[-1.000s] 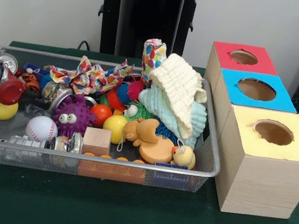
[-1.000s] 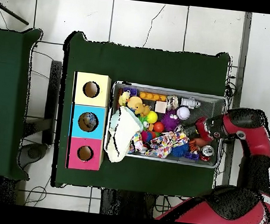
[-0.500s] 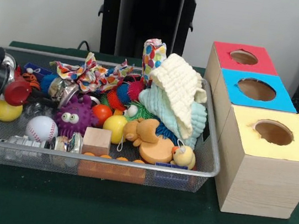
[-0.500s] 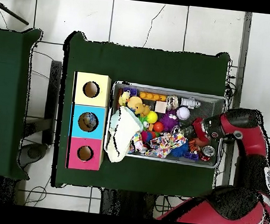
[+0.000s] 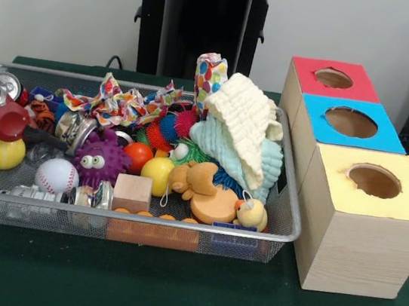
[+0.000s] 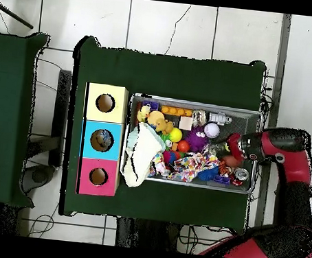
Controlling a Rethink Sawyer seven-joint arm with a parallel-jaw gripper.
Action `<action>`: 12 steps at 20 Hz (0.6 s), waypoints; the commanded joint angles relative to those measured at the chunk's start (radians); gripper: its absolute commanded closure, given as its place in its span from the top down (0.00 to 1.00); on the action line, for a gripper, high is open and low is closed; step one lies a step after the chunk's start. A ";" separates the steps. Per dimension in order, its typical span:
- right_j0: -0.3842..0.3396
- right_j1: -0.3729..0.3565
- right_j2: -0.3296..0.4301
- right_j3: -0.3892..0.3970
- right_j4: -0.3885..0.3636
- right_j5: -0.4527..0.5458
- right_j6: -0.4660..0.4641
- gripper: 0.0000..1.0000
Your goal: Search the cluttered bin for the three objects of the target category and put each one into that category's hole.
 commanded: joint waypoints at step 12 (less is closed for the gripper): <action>0.047 -0.294 -0.026 0.244 -0.307 -0.746 -0.151 1.00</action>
